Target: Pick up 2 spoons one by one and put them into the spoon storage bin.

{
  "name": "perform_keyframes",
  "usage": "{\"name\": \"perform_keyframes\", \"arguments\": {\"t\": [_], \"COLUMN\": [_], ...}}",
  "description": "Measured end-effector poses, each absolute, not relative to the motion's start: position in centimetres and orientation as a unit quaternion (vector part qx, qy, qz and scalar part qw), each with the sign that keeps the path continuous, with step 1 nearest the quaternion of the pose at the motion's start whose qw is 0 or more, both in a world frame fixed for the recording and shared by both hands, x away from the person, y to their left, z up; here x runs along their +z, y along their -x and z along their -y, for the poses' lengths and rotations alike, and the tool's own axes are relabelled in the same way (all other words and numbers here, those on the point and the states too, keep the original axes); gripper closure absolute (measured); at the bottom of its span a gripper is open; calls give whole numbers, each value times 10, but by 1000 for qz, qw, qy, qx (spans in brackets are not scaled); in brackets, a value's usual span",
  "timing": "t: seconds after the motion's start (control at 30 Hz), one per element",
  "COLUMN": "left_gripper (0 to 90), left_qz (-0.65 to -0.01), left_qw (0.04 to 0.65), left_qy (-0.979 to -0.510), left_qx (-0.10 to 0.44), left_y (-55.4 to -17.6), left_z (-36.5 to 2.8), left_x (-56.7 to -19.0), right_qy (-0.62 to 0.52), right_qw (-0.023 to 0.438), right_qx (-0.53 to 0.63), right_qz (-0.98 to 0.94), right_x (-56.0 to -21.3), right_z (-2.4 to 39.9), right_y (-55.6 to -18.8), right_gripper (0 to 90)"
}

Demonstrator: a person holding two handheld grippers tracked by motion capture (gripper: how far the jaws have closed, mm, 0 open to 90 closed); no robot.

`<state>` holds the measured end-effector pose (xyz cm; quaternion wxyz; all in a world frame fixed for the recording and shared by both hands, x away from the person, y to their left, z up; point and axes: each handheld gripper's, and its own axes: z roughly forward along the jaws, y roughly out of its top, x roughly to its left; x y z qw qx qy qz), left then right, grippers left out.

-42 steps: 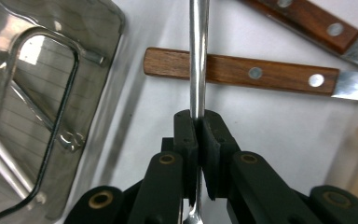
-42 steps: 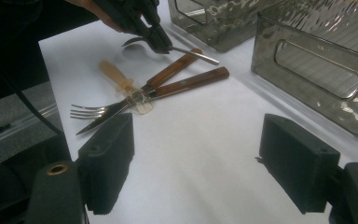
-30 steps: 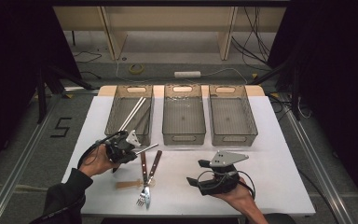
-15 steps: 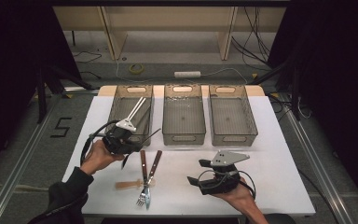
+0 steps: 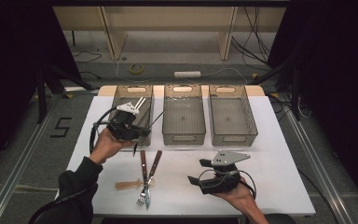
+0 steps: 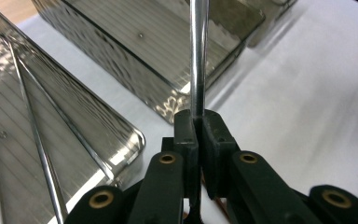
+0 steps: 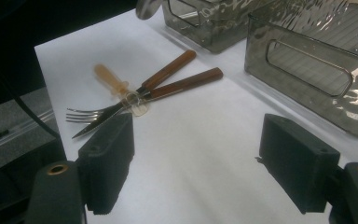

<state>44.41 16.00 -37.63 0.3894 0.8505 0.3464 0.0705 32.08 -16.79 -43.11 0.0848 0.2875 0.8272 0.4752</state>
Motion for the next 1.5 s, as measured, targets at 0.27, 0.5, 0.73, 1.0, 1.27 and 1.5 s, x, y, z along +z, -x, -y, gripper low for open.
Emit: {"name": "perform_keyframes", "arguments": {"t": [0.27, 0.5, 0.73, 1.0, 1.27, 1.5], "left_gripper": [851, 850, 849, 848, 848, 848], "left_qz": [-352, -369, -375, -386, -391, -393], "left_qw": [402, 416, 416, 406, 400, 404], "left_qy": [-843, -829, -827, -827, -827, -824], "left_qx": [69, 57, 57, 56, 61, 60], "left_y": [-464, -480, -494, -510, -520, -526], "left_z": [-149, -141, -125, -110, -98, -88], "left_x": [-361, -357, -358, -363, -366, -367], "right_qy": [-287, -288, -287, -288, -289, -287], "right_qw": [86, 83, 84, 83, 82, 86], "right_qx": [475, 475, 475, 477, 475, 478], "right_qz": [-828, -827, -828, -826, -827, -826], "right_x": [-431, -431, -431, -431, -432, -431], "right_z": [169, 169, 169, 170, 171, 171], "right_y": [-321, -321, -321, -322, -322, -321], "right_gripper": [273, 273, 273, 273, 273, 272]}}
